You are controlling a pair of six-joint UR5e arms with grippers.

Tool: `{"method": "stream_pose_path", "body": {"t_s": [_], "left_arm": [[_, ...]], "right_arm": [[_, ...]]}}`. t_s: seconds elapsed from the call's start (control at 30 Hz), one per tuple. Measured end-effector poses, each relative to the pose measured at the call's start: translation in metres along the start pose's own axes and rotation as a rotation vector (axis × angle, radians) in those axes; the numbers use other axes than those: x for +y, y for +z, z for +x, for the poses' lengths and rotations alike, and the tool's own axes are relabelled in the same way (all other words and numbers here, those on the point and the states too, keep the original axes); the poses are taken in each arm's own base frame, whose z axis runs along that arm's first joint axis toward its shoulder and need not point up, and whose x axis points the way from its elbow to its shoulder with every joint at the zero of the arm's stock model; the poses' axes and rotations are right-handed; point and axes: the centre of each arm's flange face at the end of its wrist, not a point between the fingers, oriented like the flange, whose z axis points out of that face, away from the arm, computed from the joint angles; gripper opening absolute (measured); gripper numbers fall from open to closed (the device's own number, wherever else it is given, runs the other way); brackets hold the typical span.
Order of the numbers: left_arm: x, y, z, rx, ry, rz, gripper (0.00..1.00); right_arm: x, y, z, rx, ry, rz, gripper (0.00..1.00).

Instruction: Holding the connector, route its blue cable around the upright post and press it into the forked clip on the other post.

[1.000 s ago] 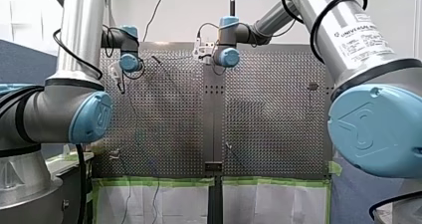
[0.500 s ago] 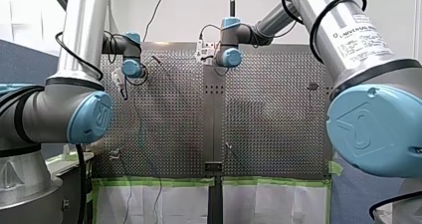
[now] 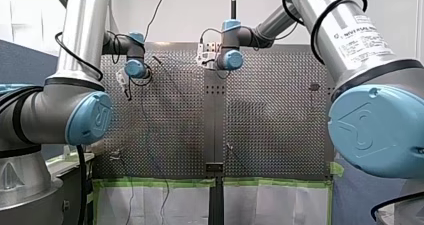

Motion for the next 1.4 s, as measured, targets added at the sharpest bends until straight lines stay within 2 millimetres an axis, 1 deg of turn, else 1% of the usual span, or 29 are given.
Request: {"method": "stream_pose_path", "body": {"t_s": [0.03, 0.07, 0.1, 0.13, 0.3, 0.43, 0.53, 0.77, 1.0, 1.2, 1.4], "left_arm": [[-0.001, 0.0, 0.0, 0.003, 0.0, 0.01, 0.75], [-0.002, 0.0, 0.001, 0.005, 0.0, 0.018, 0.75], [-0.003, 0.0, 0.001, 0.008, 0.0, 0.025, 0.84], [-0.004, 0.0, 0.001, 0.011, 0.0, 0.034, 0.99], [-0.006, -0.001, 0.002, 0.013, 0.001, 0.032, 0.99], [-0.006, -0.003, 0.003, 0.016, 0.01, 0.003, 0.99], [-0.005, -0.005, 0.004, 0.016, 0.022, -0.017, 0.99], [-0.005, -0.006, 0.004, 0.008, 0.029, -0.047, 0.99], [-0.006, -0.006, 0.004, 0.008, 0.029, -0.048, 0.99], [-0.008, -0.007, 0.005, 0.01, 0.029, -0.045, 0.99], [-0.011, -0.008, 0.006, 0.011, 0.03, -0.044, 0.99]], "right_arm": [[0.0, 0.0, -0.006, -0.015, -0.003, -0.002, 0.0], [0.001, 0.0, -0.011, -0.028, -0.005, -0.004, 0.0], [0.001, -0.001, -0.016, -0.041, -0.008, -0.005, 0.0], [0.001, -0.001, -0.023, -0.059, -0.01, -0.007, 0.0], [0.0, -0.002, -0.054, -0.127, -0.018, -0.021, 0.0], [0.001, -0.004, -0.084, -0.168, -0.02, -0.037, 0.0], [0.003, -0.007, -0.099, -0.179, -0.019, -0.043, 0.0], [0.01, -0.015, -0.119, -0.182, -0.019, -0.06, 0.0], [0.023, -0.024, -0.137, -0.179, -0.026, -0.115, 0.0], [0.038, -0.033, -0.151, -0.175, -0.027, -0.176, 0.0], [0.057, -0.044, -0.167, -0.169, -0.022, -0.247, 0.0]]}}
